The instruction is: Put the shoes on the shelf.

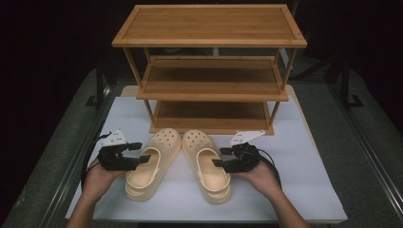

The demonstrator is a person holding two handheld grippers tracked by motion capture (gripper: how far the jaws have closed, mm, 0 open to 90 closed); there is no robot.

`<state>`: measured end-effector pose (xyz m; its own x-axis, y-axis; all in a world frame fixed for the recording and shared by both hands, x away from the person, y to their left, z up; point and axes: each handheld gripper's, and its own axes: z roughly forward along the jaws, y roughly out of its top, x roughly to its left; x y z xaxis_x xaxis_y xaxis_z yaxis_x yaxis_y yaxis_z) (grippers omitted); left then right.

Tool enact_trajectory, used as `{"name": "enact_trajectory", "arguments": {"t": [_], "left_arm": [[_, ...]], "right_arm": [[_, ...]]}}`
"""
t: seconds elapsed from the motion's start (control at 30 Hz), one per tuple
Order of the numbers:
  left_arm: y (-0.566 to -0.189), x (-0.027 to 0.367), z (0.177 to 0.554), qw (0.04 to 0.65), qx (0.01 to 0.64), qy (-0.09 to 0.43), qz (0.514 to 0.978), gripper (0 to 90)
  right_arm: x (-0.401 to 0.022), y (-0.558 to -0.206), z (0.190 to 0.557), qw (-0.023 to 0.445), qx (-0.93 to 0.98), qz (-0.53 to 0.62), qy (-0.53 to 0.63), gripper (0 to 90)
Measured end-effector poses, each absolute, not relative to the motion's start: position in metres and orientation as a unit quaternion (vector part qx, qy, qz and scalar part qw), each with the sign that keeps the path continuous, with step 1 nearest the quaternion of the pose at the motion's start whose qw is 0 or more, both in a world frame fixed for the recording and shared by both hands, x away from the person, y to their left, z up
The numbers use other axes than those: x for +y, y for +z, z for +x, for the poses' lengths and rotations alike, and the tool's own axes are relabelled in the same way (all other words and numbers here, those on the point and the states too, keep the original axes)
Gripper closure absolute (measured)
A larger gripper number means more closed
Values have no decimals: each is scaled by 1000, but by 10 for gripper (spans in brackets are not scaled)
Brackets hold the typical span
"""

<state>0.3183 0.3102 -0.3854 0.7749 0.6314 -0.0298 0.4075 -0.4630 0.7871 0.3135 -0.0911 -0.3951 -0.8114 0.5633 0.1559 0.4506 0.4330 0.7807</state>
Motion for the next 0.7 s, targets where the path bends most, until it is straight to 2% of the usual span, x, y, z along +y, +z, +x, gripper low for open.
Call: {"name": "enact_trajectory", "arguments": {"t": [0.3,0.37,0.4,0.53,0.6,0.7], "left_arm": [[-389,307,325,407,310,144,847,542],[-390,306,325,404,311,148,848,581],[-390,306,326,401,312,151,848,621],[-390,306,325,396,315,159,848,647],[-389,305,324,390,314,170,849,700],[-387,303,322,380,316,181,850,729]], "right_arm": [[-86,-401,325,64,837,309,447,567],[-85,-402,326,67,837,310,446,600],[-84,-402,327,75,836,312,445,649],[-85,-402,326,80,835,311,447,678],[-84,-401,325,86,835,308,448,713],[-85,-400,324,93,834,308,447,742]]}}
